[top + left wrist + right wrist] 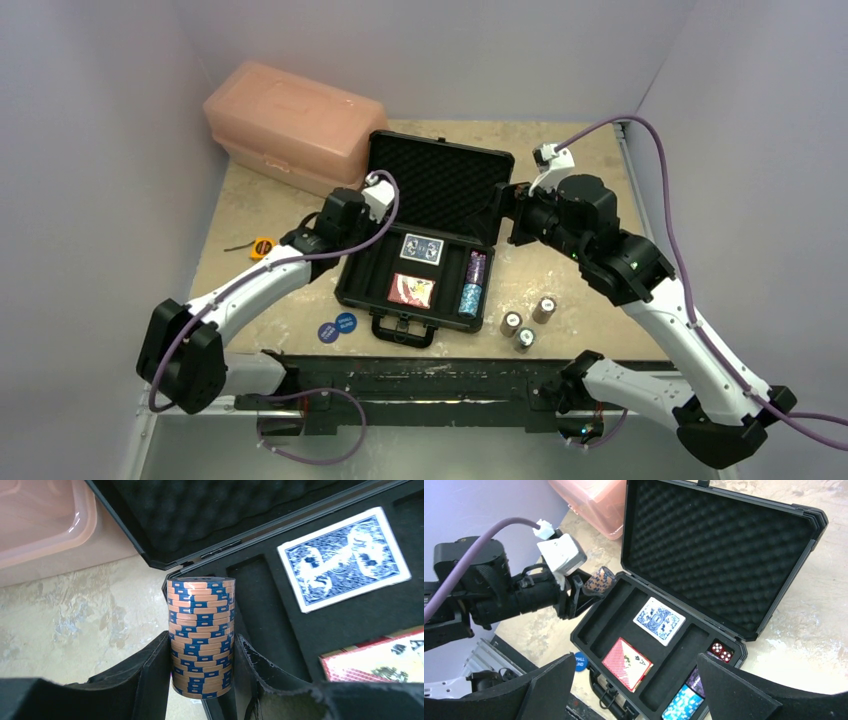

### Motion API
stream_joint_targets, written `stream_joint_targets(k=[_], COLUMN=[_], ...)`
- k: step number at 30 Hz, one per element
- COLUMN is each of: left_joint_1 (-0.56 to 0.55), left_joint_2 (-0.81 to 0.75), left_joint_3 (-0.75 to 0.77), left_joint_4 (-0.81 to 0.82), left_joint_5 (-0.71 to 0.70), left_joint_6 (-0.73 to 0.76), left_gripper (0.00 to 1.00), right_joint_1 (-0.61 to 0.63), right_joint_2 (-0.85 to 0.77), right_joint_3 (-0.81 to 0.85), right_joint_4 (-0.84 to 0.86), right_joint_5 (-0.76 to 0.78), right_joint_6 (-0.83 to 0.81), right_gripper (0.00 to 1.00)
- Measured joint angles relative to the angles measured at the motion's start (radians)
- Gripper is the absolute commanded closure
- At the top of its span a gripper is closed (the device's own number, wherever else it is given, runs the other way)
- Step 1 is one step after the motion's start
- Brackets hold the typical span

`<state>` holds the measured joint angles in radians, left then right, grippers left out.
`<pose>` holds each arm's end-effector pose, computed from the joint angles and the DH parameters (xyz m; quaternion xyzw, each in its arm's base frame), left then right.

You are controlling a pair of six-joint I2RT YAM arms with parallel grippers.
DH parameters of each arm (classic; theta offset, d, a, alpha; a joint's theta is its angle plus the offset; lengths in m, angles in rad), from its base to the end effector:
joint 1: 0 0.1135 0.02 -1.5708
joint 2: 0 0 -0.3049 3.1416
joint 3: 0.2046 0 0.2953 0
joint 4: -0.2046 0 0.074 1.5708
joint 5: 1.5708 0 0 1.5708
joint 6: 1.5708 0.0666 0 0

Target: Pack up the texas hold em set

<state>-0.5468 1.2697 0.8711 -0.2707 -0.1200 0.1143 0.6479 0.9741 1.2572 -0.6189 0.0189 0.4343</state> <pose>0.2854 -0.1644 0.2608 0.2669 0.8583 -0.0406 0.4363 0.1939 0.1452 0.4578 -0.0815 0.8112 0.2916 0.5002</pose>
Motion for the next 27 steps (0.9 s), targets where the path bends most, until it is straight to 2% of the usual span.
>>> stream_joint_targets(k=[14,27], left_joint_1=[0.021,0.023], left_joint_2=[0.182,0.23], left_joint_3=[0.054,0.069], left_joint_4=[0.023,0.0], left_joint_5=[-0.089,-0.154], left_joint_6=[-0.056,-0.15], left_gripper=[1.0,0.98], right_joint_1=[0.0,0.0], right_joint_2=[-0.002,-0.002], right_joint_3=[-0.018,-0.027], right_joint_4=[-0.02,-0.032], right_joint_5=[-0.005,-0.01], right_joint_6=[0.0,0.0], right_gripper=[0.04,0.02])
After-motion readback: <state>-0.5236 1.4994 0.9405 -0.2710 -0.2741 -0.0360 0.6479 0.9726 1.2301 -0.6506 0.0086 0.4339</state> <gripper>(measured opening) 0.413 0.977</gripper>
